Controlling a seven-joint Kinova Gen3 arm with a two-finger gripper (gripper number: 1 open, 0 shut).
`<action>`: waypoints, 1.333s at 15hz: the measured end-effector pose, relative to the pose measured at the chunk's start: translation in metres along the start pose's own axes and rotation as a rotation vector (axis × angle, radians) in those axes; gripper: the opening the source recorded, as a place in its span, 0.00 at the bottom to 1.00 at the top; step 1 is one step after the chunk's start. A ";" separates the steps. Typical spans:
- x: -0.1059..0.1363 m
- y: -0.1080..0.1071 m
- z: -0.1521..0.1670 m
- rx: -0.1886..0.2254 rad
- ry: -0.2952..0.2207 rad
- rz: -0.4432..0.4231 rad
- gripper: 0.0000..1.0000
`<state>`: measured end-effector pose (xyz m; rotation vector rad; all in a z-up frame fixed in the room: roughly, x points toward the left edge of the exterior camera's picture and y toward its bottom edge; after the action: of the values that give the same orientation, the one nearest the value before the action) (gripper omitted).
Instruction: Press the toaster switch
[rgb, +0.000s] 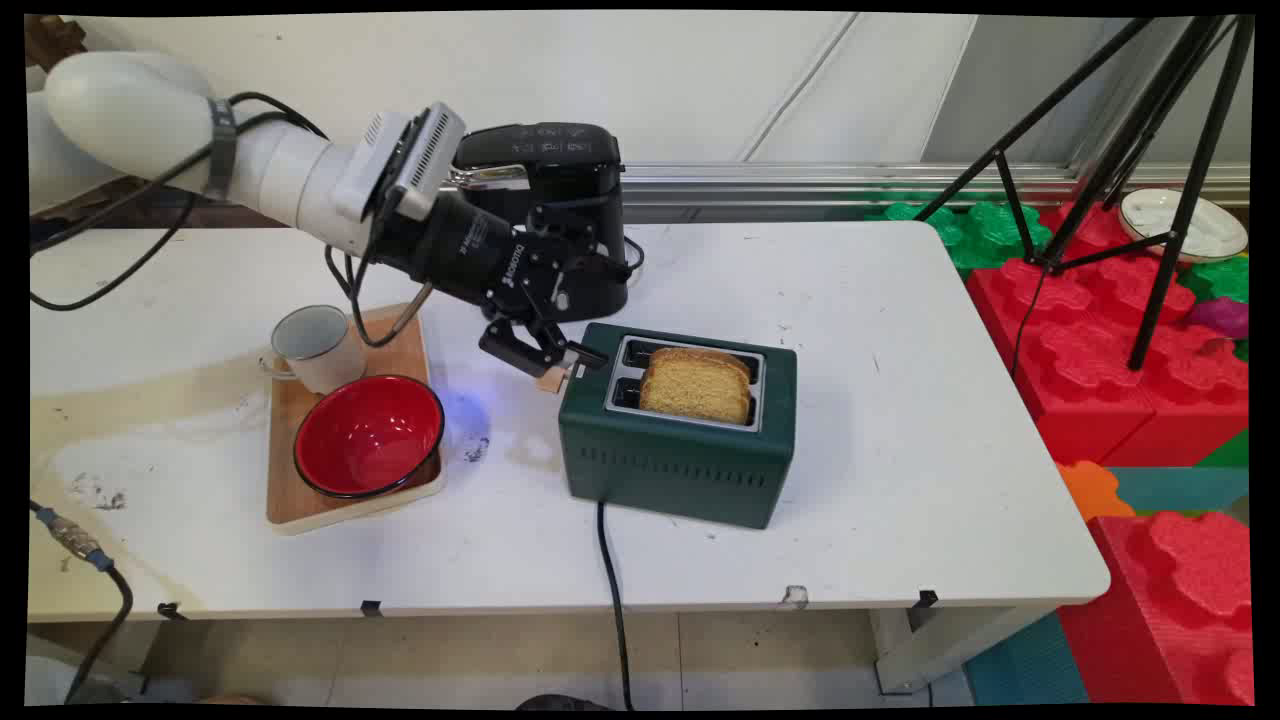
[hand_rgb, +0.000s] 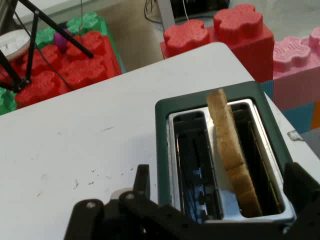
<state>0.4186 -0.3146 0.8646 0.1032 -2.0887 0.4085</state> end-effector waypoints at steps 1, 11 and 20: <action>0.001 0.000 -0.002 0.001 0.001 -0.003 1.00; 0.005 0.000 -0.044 0.014 0.016 -0.063 1.00; -0.014 0.005 -0.079 -0.003 -0.037 -0.089 1.00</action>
<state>0.4893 -0.2855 0.8888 0.2026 -2.1121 0.3515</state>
